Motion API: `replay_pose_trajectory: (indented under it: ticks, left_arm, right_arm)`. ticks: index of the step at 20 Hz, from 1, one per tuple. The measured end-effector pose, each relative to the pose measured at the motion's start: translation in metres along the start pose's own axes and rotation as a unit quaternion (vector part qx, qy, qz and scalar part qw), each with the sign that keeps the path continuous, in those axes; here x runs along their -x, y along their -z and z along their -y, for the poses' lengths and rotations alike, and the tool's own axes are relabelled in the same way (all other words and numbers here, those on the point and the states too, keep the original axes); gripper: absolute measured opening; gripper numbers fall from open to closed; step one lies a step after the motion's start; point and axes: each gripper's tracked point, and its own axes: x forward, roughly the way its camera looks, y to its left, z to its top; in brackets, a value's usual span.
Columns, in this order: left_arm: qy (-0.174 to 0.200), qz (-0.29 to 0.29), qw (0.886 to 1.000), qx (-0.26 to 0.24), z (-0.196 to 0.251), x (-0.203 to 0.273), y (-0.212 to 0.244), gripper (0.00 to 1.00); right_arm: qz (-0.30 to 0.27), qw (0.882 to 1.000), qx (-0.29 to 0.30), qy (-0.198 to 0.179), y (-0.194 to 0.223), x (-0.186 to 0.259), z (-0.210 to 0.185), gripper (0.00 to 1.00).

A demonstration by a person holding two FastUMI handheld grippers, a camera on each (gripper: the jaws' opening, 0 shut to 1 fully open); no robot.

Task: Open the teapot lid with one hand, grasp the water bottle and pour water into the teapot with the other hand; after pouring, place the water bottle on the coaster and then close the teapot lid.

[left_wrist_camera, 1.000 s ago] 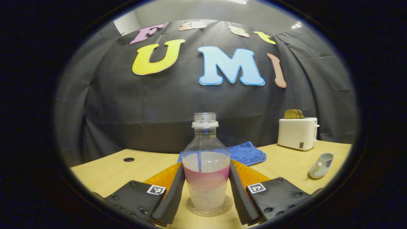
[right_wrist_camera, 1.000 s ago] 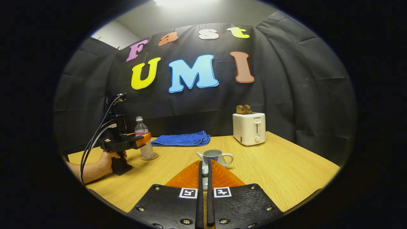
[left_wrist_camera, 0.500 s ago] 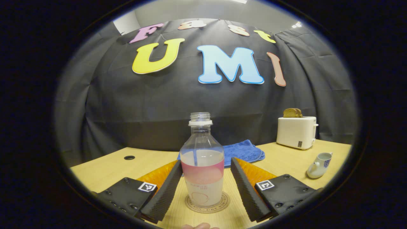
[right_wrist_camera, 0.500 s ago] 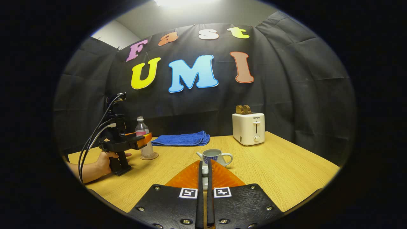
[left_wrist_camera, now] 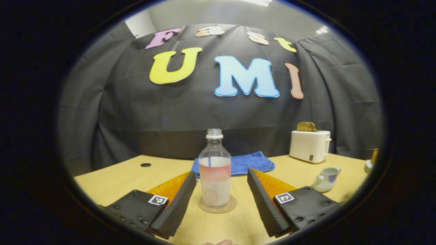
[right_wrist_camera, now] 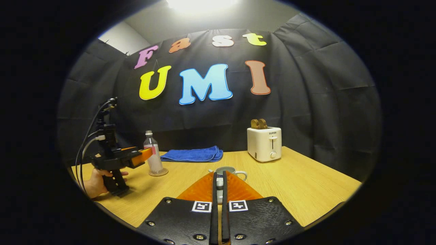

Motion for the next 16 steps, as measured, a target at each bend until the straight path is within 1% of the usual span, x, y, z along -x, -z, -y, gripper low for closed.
replay_pose_trajectory:
  ticks: [1, 4, 7, 9, 12, 14, 16]
  left_arm:
    - [0.004, 0.003, 1.0, 0.001, 0.004, 0.025, 0.0, 1.0]
    - [0.013, 0.015, 1.0, 0.014, 0.007, 0.056, 0.001, 1.0]
    - [0.026, 0.007, 0.999, 0.038, 0.012, 0.069, 0.004, 1.0]
    - [0.028, 0.013, 0.999, 0.033, 0.014, 0.074, 0.001, 1.0]
    - [0.035, 0.022, 0.999, 0.015, 0.022, 0.079, -0.005, 1.0]
    - [0.041, 0.027, 0.999, 0.017, 0.025, 0.082, -0.008, 1.0]
    - [0.04, 0.032, 0.998, 0.027, 0.023, 0.082, -0.009, 1.0]
  right_arm:
    - [0.009, 1.0, 0.016, 0.007, -0.009, -0.019, 0.004, 0.04]
    - [0.021, 0.999, 0.023, 0.016, -0.017, -0.053, 0.005, 0.04]
    - [0.002, 1.0, 0.014, 0.023, -0.01, -0.094, 0.009, 0.04]
    - [-0.019, 0.999, 0.022, 0.027, 0.006, -0.117, 0.011, 0.04]
    - [-0.047, 0.998, 0.017, 0.033, 0.029, -0.137, 0.016, 0.04]
    - [-0.051, 0.998, 0.008, 0.031, 0.033, -0.141, 0.014, 0.04]
    - [-0.054, 0.998, 0.018, 0.031, 0.037, -0.143, 0.014, 0.04]
